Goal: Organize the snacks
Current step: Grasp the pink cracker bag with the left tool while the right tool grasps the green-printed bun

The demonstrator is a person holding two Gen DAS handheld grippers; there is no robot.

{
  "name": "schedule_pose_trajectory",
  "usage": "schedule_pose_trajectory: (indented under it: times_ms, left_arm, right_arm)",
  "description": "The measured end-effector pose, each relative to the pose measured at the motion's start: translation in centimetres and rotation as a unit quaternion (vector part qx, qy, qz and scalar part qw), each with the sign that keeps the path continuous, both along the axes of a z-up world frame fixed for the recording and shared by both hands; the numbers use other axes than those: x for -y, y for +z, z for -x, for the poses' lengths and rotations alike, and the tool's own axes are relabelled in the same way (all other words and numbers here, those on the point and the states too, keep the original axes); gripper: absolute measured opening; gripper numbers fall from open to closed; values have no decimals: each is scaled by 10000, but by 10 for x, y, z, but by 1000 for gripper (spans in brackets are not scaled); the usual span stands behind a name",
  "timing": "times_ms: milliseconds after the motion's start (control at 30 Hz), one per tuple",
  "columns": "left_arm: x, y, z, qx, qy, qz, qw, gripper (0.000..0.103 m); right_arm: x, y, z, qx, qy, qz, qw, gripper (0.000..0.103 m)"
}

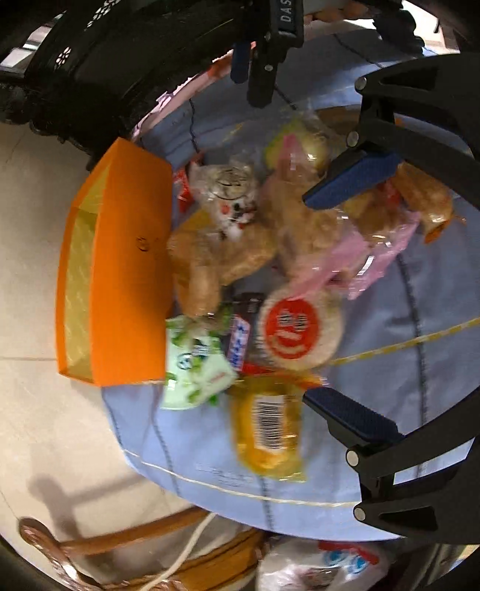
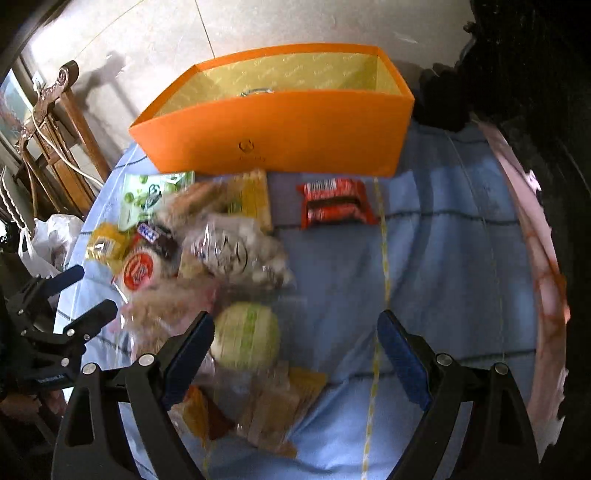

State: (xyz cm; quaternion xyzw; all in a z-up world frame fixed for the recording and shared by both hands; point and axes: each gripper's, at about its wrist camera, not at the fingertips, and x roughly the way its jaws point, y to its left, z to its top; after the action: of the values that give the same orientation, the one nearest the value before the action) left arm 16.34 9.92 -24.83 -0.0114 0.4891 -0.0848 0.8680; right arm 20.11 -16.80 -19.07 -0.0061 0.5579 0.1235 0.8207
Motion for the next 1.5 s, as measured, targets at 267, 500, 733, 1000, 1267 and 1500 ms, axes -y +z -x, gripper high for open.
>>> schedule_pose_trajectory:
  times_ms: [267,500,733,1000,1267,1500]
  left_arm:
    - [-10,2,13,46,141,84,9999,95]
    - [-1,11,17,212,-94,139,9996,95]
    - [24,3,3,194,-362,-110,9991,95]
    - [33,-29,-29,-221,-16,12,9998,96]
    - [40,-44,-32,-102,-546,193,9983,53]
    - [54,-37,-27,59,-959,238,9951,30]
  right_arm:
    - [4,1,18,69,-33,32,10000,90]
    - [-2,4,21,48,96,-74,9999,90]
    - [-22,-15,19,-121,462,205,9986,90]
    - [-28,-44,3,-280,566,130,9979,90]
    - [-33,-62,2,-469,737,-255,9959,63]
    - [-14,-49,5,-266,568,-376,9973,57]
